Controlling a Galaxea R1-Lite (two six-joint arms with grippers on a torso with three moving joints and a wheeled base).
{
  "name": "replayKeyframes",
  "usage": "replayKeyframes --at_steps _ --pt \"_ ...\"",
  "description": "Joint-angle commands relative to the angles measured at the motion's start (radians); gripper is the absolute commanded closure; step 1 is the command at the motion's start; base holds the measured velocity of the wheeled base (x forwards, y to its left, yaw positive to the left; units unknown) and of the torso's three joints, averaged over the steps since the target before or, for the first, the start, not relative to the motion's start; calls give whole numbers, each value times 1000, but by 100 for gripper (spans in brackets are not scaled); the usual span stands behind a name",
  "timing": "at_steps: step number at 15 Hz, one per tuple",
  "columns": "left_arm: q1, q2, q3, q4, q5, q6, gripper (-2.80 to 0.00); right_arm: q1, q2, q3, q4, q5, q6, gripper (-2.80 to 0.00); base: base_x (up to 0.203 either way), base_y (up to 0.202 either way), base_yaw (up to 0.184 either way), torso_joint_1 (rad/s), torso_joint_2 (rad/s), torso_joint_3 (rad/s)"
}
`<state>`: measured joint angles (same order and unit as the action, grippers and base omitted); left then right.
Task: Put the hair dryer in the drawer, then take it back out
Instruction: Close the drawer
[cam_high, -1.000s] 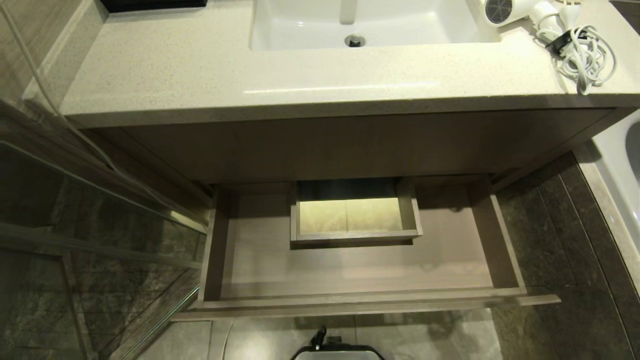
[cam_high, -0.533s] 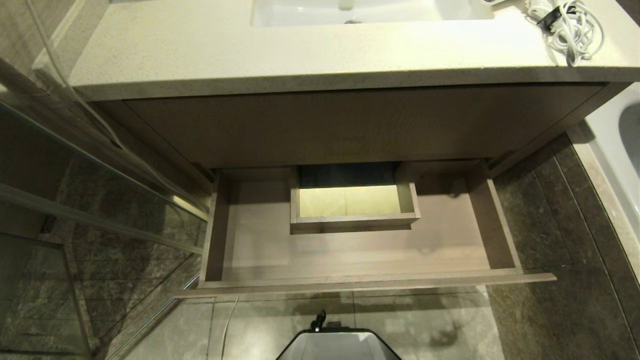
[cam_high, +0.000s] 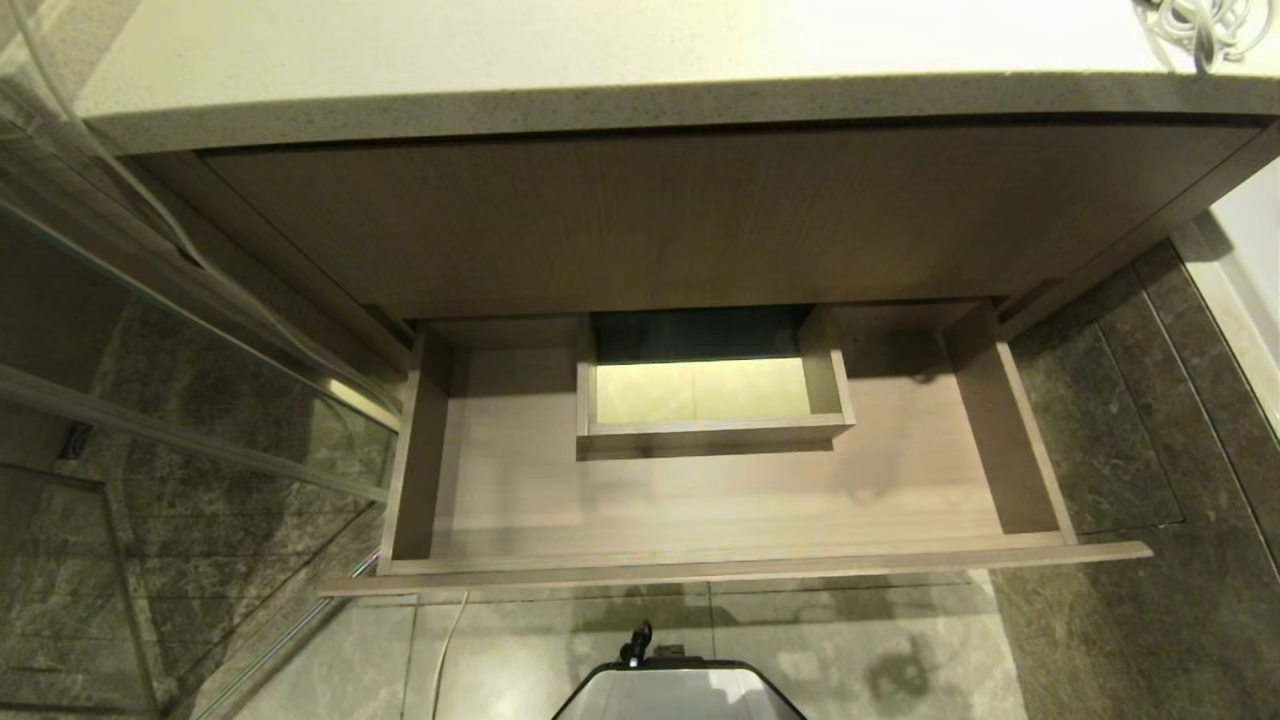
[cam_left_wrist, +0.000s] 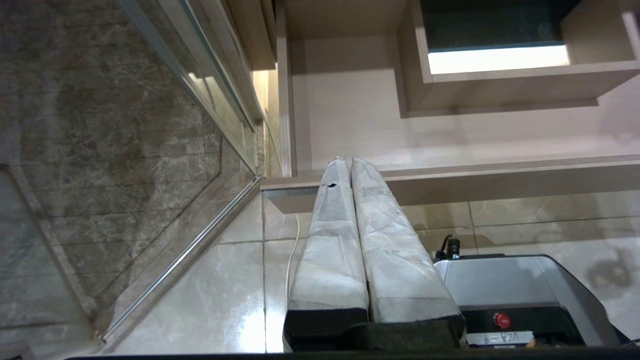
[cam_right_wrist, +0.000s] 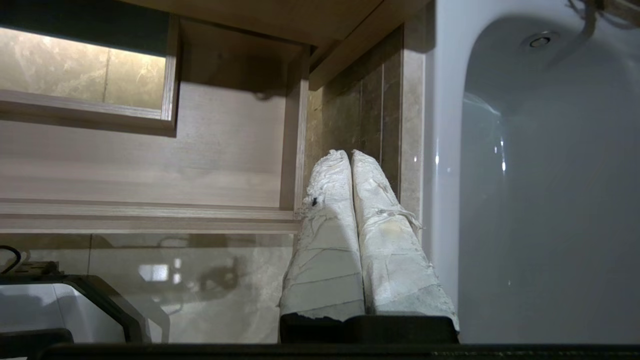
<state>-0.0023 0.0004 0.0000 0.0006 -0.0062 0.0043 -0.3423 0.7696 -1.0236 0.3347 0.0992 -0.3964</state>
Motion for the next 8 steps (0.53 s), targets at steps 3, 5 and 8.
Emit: replayKeyframes --at_steps 3,5,8 --pt "0 0 2 -1 0 -1 0 0 -6 11 -2 0 -2 0 0 0 0 -280 547 264" --pt "0 0 1 -1 0 -1 0 0 -12 18 -3 0 -2 0 0 0 0 -276 543 269" --pt "-1 0 0 -1 0 0 0 0 -25 39 -18 0 -2 0 0 0 0 -264 523 250"
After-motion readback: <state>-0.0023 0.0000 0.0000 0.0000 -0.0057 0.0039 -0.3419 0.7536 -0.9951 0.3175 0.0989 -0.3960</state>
